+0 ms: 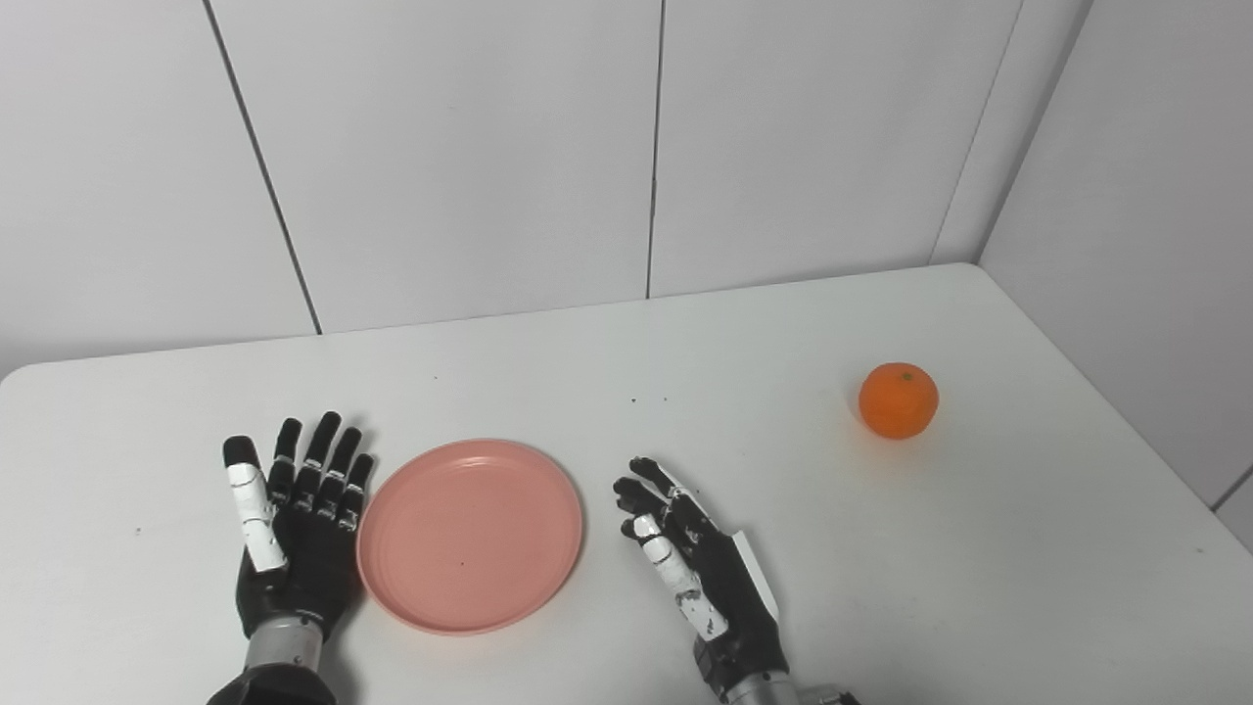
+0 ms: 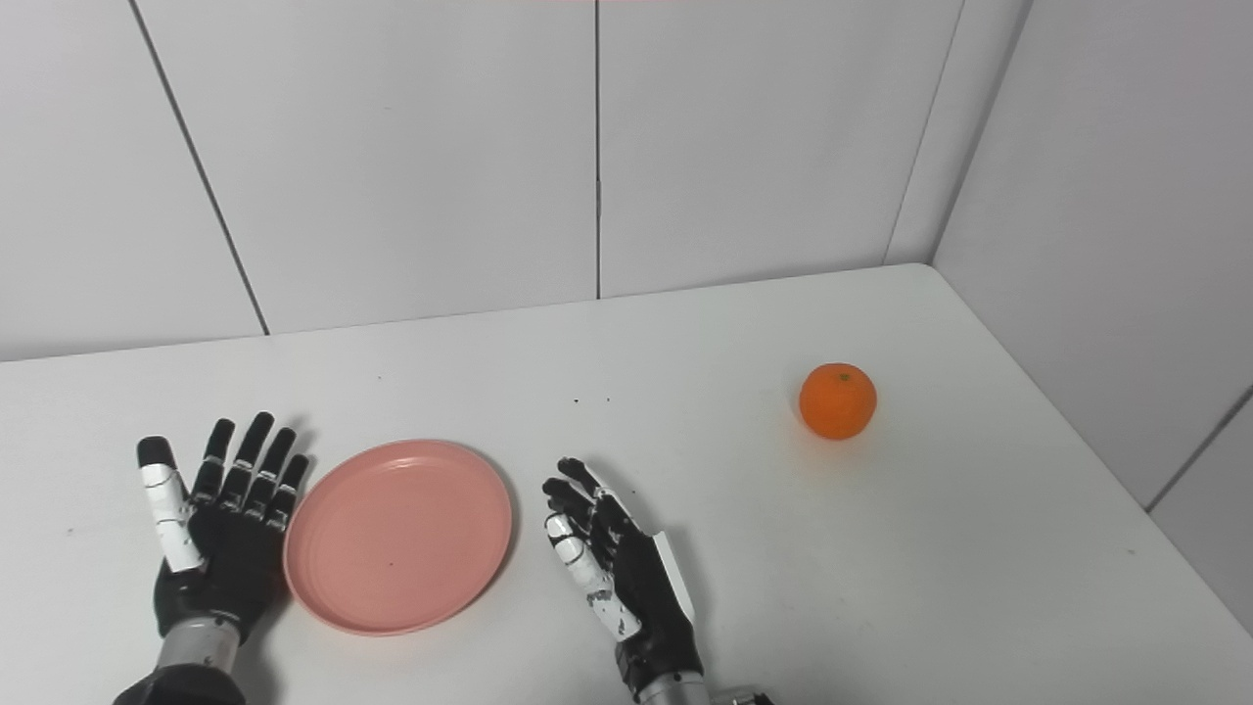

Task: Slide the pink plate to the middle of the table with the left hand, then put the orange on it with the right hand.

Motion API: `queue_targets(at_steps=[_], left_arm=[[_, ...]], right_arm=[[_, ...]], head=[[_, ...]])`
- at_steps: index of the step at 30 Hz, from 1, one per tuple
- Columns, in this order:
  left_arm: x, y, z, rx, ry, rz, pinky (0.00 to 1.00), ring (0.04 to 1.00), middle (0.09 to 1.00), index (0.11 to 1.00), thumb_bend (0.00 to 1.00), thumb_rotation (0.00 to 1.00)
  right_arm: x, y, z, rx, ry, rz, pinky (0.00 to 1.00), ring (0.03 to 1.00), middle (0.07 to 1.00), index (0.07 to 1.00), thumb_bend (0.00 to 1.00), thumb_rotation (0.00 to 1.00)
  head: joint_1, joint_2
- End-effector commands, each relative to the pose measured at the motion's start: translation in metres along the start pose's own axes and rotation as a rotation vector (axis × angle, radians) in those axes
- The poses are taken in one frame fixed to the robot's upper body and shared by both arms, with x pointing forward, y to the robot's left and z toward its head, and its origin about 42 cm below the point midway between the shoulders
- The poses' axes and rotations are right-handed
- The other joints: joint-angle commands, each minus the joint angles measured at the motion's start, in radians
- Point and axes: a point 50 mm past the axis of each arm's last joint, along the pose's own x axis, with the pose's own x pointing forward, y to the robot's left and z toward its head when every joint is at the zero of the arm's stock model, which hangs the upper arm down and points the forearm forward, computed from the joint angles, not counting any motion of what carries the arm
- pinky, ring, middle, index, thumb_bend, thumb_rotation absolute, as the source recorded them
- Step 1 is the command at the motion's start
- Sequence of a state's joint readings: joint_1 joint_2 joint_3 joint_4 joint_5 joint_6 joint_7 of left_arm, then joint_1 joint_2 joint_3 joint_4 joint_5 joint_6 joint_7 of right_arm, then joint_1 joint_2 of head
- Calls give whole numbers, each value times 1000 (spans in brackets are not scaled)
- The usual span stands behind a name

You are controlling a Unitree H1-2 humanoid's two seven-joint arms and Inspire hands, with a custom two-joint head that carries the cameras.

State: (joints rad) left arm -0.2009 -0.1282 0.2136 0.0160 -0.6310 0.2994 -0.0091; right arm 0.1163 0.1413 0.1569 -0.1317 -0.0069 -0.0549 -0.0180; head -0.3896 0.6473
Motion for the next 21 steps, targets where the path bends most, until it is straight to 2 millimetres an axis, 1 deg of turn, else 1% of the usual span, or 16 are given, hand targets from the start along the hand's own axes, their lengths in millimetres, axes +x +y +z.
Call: queue_targets(at_steps=[1, 4, 7, 8, 9, 11, 12, 13, 15, 17, 18, 21], left_arm=[[-4, 10, -20, 4, 81, 68, 986, 941, 909, 993, 832, 695], [-3, 9, -22, -3, 80, 66, 984, 936, 900, 977, 835, 685], [-1, 8, -24, -7, 82, 62, 991, 939, 905, 978, 830, 685], [-1, 8, -25, -10, 83, 61, 992, 940, 907, 982, 829, 683], [-1, 8, -26, -12, 85, 60, 992, 940, 908, 982, 829, 683], [-1, 7, -28, -17, 86, 62, 992, 941, 909, 985, 826, 684], [-1, 7, -29, -19, 86, 63, 994, 937, 908, 980, 829, 675], [-1, 7, -29, -21, 85, 63, 995, 936, 907, 978, 830, 672], [-1, 7, -30, -19, 85, 59, 999, 937, 913, 977, 824, 671], [-1, 8, -30, -14, 85, 56, 997, 942, 924, 987, 817, 686], [-1, 9, -30, -12, 85, 55, 995, 941, 924, 989, 815, 688], [-2, 10, -30, -15, 86, 54, 999, 940, 922, 984, 815, 684]], right_arm=[[-4, -9, 4, -23, -39, -29, 826, 845, 814, 845, 773, 727], [-1, -14, 15, -59, -92, -47, 807, 834, 804, 815, 767, 739], [1, -20, 25, -95, -131, -59, 768, 800, 778, 782, 783, 748], [2, -23, 29, -110, -142, -67, 732, 764, 759, 780, 796, 750], [3, -26, 34, -127, -155, -79, 726, 759, 756, 780, 798, 749], [4, -31, 42, -163, -183, -102, 672, 711, 726, 773, 806, 741], [5, -33, 46, -180, -197, -112, 634, 681, 710, 769, 795, 743], [8, -37, 52, -200, -224, -120, 620, 670, 705, 768, 791, 743], [13, -42, 62, -229, -258, -129, 614, 668, 705, 765, 774, 740], [18, -47, 71, -276, -278, -133, 626, 686, 709, 762, 789, 747], [19, -49, 75, -301, -286, -135, 623, 691, 716, 764, 789, 770], [26, -58, 89, -390, -320, -135, 620, 706, 731, 768, 786, 792]], head=[[-2, -2], [-8, -9], [-7, -13], [-5, -15], [-4, -16], [-2, -19], [-2, -19], [-4, -20], [-6, -23], [-7, -24], [-7, -24], [-8, -26]])
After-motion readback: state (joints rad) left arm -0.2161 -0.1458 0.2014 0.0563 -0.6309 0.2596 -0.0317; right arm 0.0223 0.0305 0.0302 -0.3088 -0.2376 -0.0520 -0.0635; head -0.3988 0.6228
